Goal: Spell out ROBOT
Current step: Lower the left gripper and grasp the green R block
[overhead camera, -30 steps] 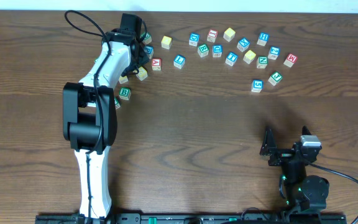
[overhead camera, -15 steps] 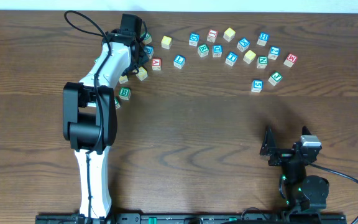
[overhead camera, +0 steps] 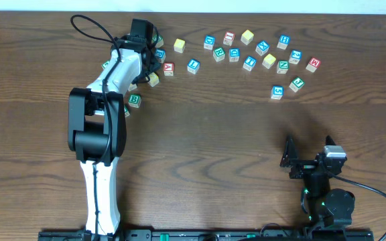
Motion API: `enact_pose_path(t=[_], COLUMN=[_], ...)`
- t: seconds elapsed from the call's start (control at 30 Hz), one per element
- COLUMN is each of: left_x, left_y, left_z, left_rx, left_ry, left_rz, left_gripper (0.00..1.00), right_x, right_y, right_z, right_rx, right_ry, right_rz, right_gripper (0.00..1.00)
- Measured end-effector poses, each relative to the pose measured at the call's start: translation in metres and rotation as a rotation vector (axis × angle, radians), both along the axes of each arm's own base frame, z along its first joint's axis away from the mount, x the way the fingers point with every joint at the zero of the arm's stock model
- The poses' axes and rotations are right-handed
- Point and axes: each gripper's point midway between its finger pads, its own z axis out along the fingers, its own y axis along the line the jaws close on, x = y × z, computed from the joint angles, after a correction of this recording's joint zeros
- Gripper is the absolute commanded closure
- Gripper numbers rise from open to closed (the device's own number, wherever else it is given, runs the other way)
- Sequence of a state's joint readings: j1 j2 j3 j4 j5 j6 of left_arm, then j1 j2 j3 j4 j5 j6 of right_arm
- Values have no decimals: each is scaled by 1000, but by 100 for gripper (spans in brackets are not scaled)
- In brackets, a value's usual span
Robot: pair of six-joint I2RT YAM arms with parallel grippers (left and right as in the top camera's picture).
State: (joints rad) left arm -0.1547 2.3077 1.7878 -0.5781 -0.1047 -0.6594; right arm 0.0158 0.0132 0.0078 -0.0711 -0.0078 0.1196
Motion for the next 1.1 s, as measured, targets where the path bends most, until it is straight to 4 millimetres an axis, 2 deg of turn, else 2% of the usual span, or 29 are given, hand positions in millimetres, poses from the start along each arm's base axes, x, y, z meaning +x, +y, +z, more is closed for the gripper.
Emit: enact_pose_path(t=[0.1, 0.27, 0.4, 0.63, 0.8, 1.1], left_x=[2, -1, -1, -1, -1, -2], left_y=[0, 1, 1, 1, 1, 1], left_z=[0, -4, -4, -4, -4, -4], left_rx=[-1, 2, 2, 0, 0, -1], left_ry=[-10, -1, -2, -3, -3, 1], left_rz=[0, 4, 3, 7, 8, 11], left_gripper=[49, 51, 58, 59, 67, 68], right_x=[0, 0, 0, 0, 0, 0], right_y=[0, 0, 0, 0, 0, 0], right_z=[0, 0, 0, 0, 0, 0], right_rx=[0, 0, 0, 0, 0, 0], right_ry=[0, 0, 0, 0, 0, 0], right_rz=[0, 0, 0, 0, 0, 0], right_gripper=[1, 1, 1, 1, 1, 1])
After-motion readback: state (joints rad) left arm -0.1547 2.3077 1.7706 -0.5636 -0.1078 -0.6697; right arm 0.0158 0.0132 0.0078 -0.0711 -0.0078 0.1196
